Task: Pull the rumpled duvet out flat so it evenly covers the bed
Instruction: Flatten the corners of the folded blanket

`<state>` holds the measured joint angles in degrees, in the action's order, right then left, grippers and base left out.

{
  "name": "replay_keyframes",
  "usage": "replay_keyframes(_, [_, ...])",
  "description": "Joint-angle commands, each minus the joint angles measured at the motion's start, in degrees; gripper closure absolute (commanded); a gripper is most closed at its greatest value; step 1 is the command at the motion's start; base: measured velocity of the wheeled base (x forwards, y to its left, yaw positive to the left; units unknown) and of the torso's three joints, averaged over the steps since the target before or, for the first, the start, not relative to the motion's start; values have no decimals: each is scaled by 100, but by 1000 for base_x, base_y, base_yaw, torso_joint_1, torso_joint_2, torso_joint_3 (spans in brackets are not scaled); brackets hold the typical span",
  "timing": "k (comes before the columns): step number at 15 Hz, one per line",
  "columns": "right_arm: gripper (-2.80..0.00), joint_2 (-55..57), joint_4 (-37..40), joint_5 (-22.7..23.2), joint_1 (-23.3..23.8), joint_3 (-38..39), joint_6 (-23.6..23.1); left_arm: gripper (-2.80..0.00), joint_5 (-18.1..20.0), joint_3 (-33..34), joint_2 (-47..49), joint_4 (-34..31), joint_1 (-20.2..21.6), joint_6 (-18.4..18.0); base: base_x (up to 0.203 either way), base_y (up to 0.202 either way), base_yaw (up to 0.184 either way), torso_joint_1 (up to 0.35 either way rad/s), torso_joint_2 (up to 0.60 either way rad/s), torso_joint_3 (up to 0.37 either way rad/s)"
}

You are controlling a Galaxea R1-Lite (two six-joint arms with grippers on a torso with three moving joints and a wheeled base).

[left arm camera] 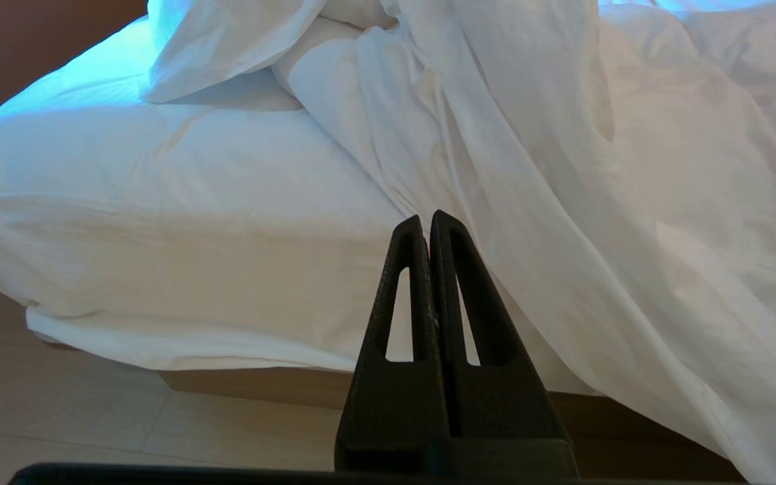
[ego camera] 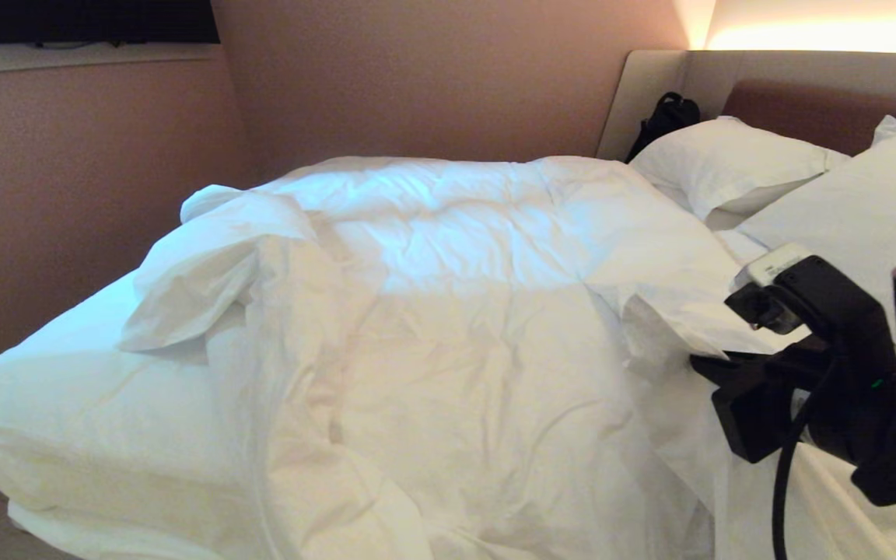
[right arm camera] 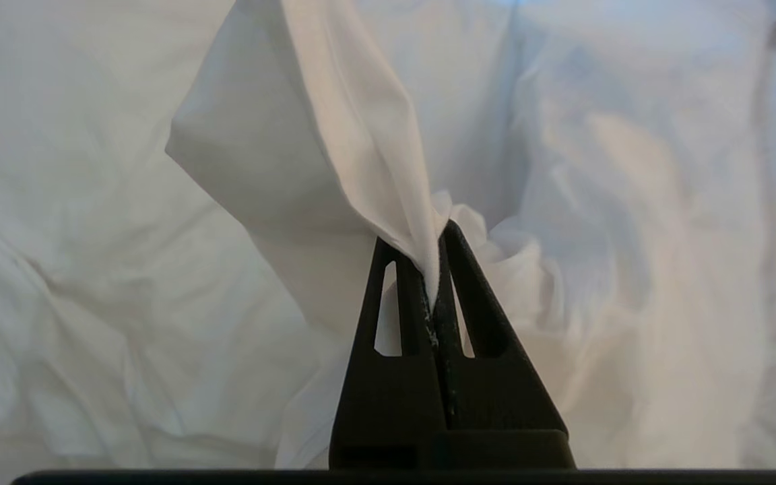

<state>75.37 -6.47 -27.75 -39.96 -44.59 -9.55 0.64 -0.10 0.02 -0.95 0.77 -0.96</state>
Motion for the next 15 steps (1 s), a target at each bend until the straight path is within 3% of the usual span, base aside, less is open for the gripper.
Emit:
replay_keyframes(1, [0, -545, -12, -19, -3, 41, -228, 0, 6, -8, -2, -1, 2, 0, 0, 0, 0, 0, 0, 0])
replay_keyframes(8, [0, -1305, -29, -29, -3, 355, -1057, 0, 6, 1, -2, -1, 2, -9, 0, 0, 0, 0, 0, 0])
replay_keyframes(10, [0, -1306, -31, -31, -3, 356, -1059, 0, 6, 1, -2, -1, 2, -8, 0, 0, 0, 0, 0, 0])
replay_keyframes(12, [0, -1460, -51, -391, 4, 543, -1471, 0, 6, 1, -2, -1, 2, 0, 0, 0, 0, 0, 0, 0])
replay_keyframes(15, [0, -1665, -39, -520, 6, 610, -1680, 0, 6, 1, -2, -1, 2, 0, 0, 0, 0, 0, 0, 0])
